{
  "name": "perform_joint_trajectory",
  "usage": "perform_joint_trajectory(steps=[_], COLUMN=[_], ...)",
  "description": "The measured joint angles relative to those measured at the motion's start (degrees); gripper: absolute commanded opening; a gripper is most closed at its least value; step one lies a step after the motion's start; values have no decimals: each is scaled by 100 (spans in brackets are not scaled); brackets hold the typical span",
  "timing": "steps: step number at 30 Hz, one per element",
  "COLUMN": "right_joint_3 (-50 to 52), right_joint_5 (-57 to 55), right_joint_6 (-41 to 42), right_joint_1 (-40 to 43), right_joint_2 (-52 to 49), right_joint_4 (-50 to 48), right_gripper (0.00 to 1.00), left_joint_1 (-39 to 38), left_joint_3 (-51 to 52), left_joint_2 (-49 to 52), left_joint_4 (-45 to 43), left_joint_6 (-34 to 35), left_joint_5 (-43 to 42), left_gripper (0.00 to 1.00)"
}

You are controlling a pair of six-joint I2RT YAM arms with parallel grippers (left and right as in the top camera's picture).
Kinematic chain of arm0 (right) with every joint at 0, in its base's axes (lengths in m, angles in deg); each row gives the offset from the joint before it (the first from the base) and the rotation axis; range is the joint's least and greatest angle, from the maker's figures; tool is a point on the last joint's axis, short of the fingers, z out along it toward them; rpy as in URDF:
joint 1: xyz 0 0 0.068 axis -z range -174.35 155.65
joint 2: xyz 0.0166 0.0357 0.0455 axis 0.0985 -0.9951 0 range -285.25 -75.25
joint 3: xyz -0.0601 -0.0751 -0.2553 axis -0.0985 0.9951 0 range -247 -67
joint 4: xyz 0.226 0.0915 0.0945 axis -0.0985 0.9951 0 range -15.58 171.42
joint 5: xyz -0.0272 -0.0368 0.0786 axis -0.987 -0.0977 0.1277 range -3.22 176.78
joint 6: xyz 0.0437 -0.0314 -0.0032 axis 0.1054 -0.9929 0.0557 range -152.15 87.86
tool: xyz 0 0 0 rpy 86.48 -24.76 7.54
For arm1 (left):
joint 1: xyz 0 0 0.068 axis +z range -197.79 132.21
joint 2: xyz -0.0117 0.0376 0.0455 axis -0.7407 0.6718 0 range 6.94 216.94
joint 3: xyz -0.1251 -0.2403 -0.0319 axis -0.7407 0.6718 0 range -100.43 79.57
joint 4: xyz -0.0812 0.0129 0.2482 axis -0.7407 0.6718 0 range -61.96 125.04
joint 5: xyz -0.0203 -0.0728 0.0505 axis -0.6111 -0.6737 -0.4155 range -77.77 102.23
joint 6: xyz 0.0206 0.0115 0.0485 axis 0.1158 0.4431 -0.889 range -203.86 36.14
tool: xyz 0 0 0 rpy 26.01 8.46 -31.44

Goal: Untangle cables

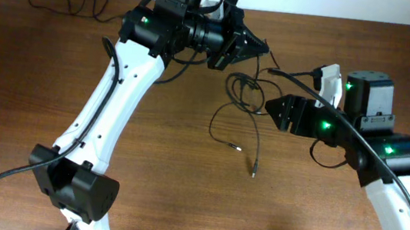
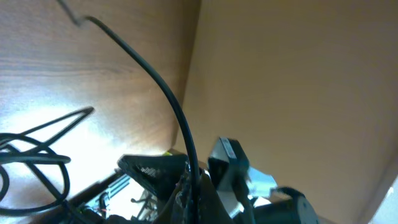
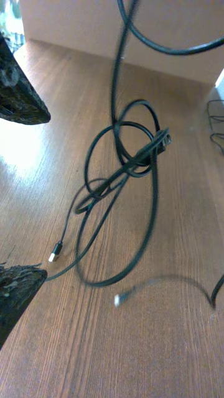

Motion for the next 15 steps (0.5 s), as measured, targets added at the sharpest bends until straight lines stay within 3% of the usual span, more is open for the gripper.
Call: perform_joint_trajectory(steps=[9,12,15], right_joint_3=[2,2,2], right_joint_5=[35,-400,-588], right_joint_6=[-450,-474,-621], right_joint_1=[-452,-581,-627], right_joint_2=[-369,-372,-656], right_joint_4=[-516,-634,-905], right_gripper=[72,62,45], left_joint_1=[0,0,0], left_joint_3=[0,0,0], left_joint_2=[0,0,0], left_joint_4=[-4,-7,-11], left_joint_6=[299,321,455], left_joint_5=[-345,-387,-481], left_gripper=[0,0,0])
